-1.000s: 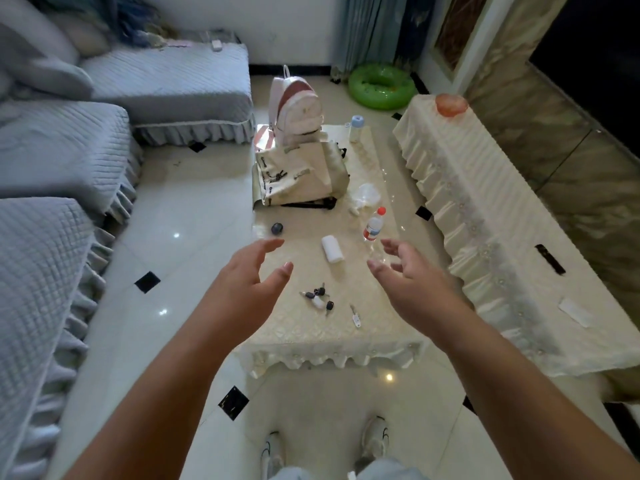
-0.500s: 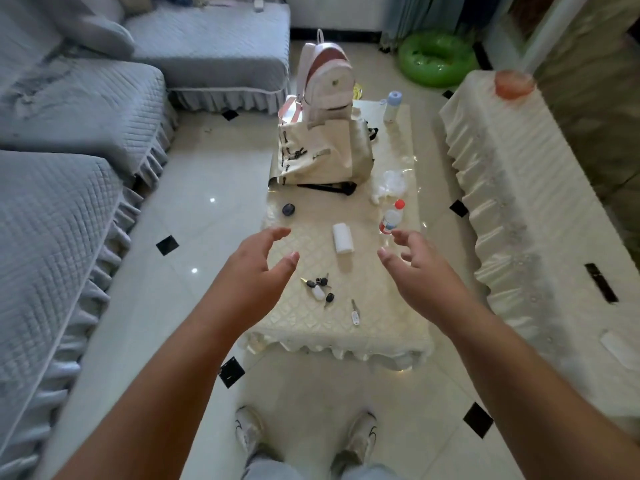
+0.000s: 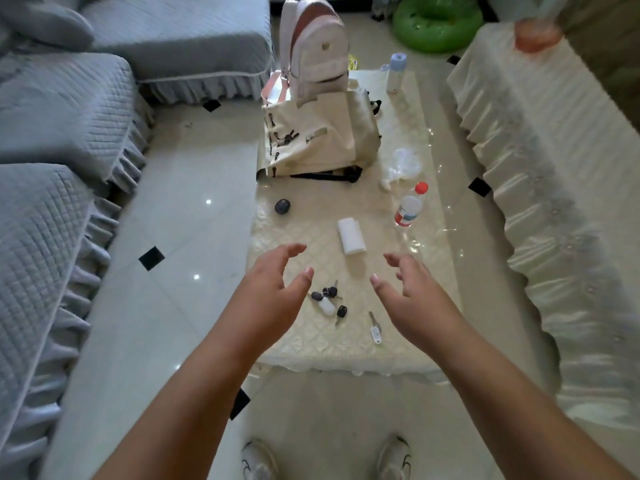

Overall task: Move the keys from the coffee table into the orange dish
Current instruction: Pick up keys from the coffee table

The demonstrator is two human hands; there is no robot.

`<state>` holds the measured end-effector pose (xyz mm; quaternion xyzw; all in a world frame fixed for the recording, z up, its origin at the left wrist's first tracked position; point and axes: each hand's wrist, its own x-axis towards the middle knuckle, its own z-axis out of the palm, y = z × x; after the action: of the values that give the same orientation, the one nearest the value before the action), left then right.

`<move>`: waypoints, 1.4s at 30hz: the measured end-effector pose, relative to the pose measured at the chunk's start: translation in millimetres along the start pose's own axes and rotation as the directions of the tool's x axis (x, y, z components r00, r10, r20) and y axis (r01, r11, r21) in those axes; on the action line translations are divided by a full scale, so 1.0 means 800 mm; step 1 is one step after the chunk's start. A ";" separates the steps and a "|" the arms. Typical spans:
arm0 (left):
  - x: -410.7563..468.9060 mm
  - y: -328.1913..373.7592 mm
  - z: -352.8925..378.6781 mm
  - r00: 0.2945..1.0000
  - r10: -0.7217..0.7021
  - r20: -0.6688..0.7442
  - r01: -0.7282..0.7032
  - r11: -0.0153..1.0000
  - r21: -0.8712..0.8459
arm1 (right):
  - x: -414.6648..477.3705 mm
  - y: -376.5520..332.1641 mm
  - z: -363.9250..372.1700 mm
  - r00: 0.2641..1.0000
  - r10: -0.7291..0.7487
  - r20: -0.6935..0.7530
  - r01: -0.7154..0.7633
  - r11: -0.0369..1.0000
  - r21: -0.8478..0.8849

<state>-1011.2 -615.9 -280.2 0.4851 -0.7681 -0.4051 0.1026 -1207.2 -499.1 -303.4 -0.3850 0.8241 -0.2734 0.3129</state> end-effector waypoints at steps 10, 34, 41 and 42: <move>0.070 -0.180 0.136 0.999 -0.050 0.000 0.050 0.998 0.033 | 0.066 0.151 0.147 0.998 0.063 0.004 -0.063 0.992 -0.106; 0.203 -0.341 0.368 0.993 -0.038 -0.114 0.085 0.891 0.446 | 0.112 0.307 0.280 0.998 0.040 -0.043 -0.044 0.994 -0.098; 0.211 -0.333 0.371 0.987 -0.010 -0.160 0.087 0.874 0.479 | 0.123 0.305 0.280 0.999 0.029 -0.046 -0.033 0.996 -0.083; 0.209 -0.331 0.369 0.985 0.009 -0.170 0.074 0.878 0.473 | 0.125 0.304 0.280 0.999 0.025 -0.041 -0.029 0.996 -0.084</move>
<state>-1083.2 -653.3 -702.5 0.5405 -0.8246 -0.1631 0.0371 -1208.0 -491.5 -648.8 -0.3810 0.8462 -0.2419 0.2834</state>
